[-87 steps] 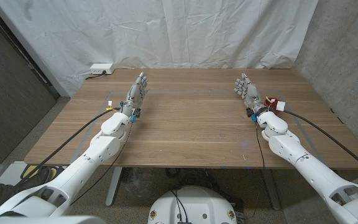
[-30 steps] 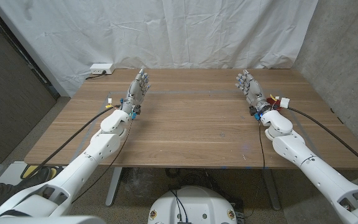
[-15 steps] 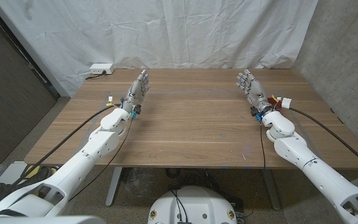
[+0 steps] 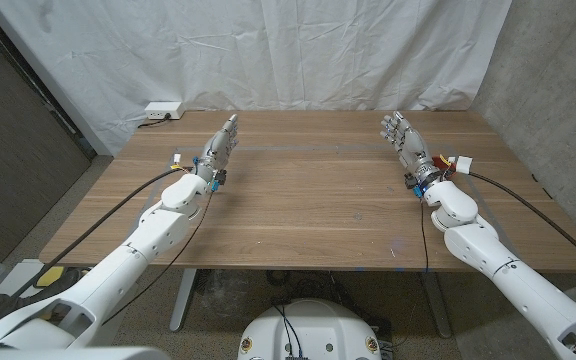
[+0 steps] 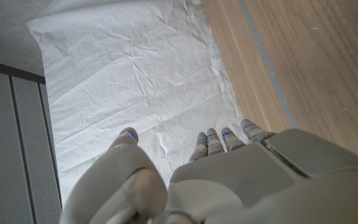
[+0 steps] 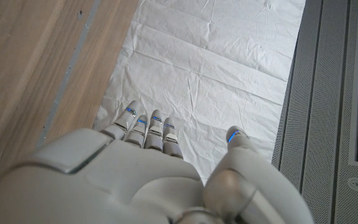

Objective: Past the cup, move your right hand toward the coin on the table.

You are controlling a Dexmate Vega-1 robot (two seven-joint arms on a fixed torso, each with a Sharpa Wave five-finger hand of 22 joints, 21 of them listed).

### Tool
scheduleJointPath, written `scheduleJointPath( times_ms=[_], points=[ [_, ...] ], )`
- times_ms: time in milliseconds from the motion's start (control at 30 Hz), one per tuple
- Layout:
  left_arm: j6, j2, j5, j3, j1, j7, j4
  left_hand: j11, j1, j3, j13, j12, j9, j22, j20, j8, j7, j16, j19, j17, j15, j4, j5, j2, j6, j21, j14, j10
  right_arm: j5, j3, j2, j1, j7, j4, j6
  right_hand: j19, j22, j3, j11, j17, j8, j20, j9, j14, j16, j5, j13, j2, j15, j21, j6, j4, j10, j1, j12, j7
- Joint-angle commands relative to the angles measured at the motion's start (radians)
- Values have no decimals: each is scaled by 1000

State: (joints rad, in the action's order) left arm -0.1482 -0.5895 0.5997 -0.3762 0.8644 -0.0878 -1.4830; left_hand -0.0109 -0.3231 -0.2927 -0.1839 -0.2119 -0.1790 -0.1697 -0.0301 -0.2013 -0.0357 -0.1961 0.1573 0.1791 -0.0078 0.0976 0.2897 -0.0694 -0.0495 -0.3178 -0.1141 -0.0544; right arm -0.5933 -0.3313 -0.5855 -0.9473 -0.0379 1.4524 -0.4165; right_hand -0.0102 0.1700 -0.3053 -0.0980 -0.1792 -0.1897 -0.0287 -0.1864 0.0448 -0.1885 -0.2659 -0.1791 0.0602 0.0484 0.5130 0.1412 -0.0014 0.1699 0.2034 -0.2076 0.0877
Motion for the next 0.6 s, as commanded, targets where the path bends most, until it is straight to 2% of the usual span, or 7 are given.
scheduleJointPath(
  times_ms=[33, 333, 600],
  points=[
    [63, -33, -64, -3, 16, -76, -64, 3, -8, -6, -3, -5, -5, -5, -63, -8, -1, -1, -5, 2, -2, -3, 4, 8, 8, 4, 7, 9, 15, 5, -18, -31, -3, 28, -29, -6, 2, -1, 1, -2, -8, -4, -1, 6, -6, 3, -5, 0, 3, -5, 10, -9, 9, 14, -6, -3],
    [35, -21, -60, -6, 4, -46, -41, 1, -14, -7, -3, -5, -6, -5, -62, -8, 3, 0, -6, 2, -3, -6, 3, 12, 12, 8, 9, 12, 15, 11, -25, -51, -16, 45, -58, -9, 2, -2, 2, -2, -8, -4, -1, 6, -5, 5, -5, -1, 3, -9, 10, -12, 10, 17, -6, -4],
    [-15, 2, -41, -10, -19, 13, 14, 0, -18, -7, -4, -5, -6, -5, -61, -7, 4, 0, -7, 2, -4, -8, 2, 14, 15, 12, 12, 17, 8, 19, -29, -67, -26, 51, -80, -10, 2, -2, 4, -2, -7, -4, -1, 8, -5, 7, -5, -3, 2, -13, 10, -14, 10, 20, -6, -5]
  ],
)
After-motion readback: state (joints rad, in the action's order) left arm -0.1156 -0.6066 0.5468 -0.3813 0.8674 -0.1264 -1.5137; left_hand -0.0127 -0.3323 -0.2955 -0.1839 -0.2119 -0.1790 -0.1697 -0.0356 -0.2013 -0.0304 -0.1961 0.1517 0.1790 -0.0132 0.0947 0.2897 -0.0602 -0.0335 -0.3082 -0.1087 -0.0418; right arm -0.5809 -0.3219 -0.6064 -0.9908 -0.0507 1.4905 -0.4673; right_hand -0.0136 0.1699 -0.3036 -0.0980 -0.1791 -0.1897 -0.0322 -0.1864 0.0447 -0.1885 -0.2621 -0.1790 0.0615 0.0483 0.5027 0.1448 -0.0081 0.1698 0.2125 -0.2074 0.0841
